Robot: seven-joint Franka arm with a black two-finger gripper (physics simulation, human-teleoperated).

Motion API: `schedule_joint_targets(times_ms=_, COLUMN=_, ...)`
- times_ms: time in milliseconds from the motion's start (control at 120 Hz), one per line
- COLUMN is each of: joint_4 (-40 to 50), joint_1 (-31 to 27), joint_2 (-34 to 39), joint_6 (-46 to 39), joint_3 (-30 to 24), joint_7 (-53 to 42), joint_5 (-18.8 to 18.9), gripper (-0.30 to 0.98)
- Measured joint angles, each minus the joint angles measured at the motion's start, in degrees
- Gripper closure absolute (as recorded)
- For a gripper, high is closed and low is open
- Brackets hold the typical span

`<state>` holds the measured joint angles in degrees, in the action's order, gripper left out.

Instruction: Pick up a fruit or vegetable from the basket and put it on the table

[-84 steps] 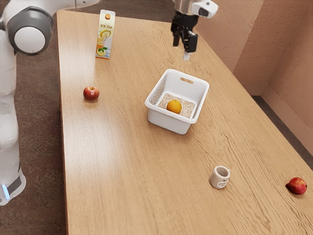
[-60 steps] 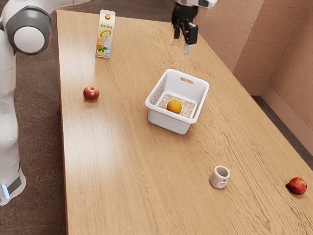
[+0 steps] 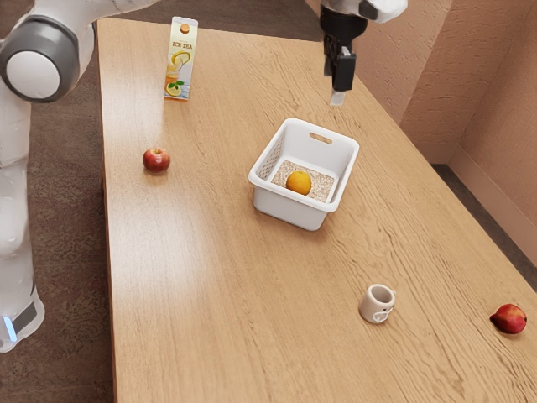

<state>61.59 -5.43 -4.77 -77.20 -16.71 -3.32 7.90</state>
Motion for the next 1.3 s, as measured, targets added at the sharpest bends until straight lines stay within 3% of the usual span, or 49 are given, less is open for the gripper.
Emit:
schedule_joint_targets(times_ms=158, joint_4=1.36, joint_1=-3.96, joint_2=-3.28, joint_6=0.81, joint_3=0.32, joint_7=-3.48, joint_5=1.12, gripper=0.0)
schedule_joint_targets(times_ms=317, joint_4=1.69, joint_1=-4.35, joint_2=-4.95, joint_6=0.77, joint_3=0.42, joint_7=-7.8, joint_5=2.61, gripper=0.0)
schedule_joint_targets(times_ms=367, joint_4=6.15, joint_1=-4.39, joint_2=-3.95, joint_6=-0.7, joint_3=0.8, joint_7=-8.91, joint_5=2.1, gripper=0.0)
schedule_joint_targets(times_ms=475, joint_4=27.13, joint_1=-5.15, joint_2=7.24, joint_6=-7.77, joint_3=3.3, joint_7=-11.36, joint_5=0.41, gripper=0.0)
schedule_joint_targets(times_ms=633, joint_4=36.92, joint_1=-4.77, joint_2=12.49, joint_6=-15.05, joint_3=6.08, joint_7=-15.16, joint_5=0.69, gripper=0.0)
schedule_joint_targets(times_ms=800, joint_4=29.68, joint_1=-7.18, joint_2=2.34, joint_6=-19.48, joint_3=8.28, joint_7=-18.7, joint_5=2.45, gripper=0.0)
schedule_joint_targets(times_ms=1050, joint_4=24.36, joint_1=-16.06, joint_2=-4.41, joint_6=-21.89, joint_3=8.12, joint_7=-23.34, joint_5=1.3, gripper=0.0)
schedule_joint_targets(times_ms=1300, joint_4=20.79, joint_1=-16.05, joint_2=-8.38, joint_6=-23.27, joint_3=5.12, joint_7=-28.62, joint_5=-0.41, gripper=0.0)
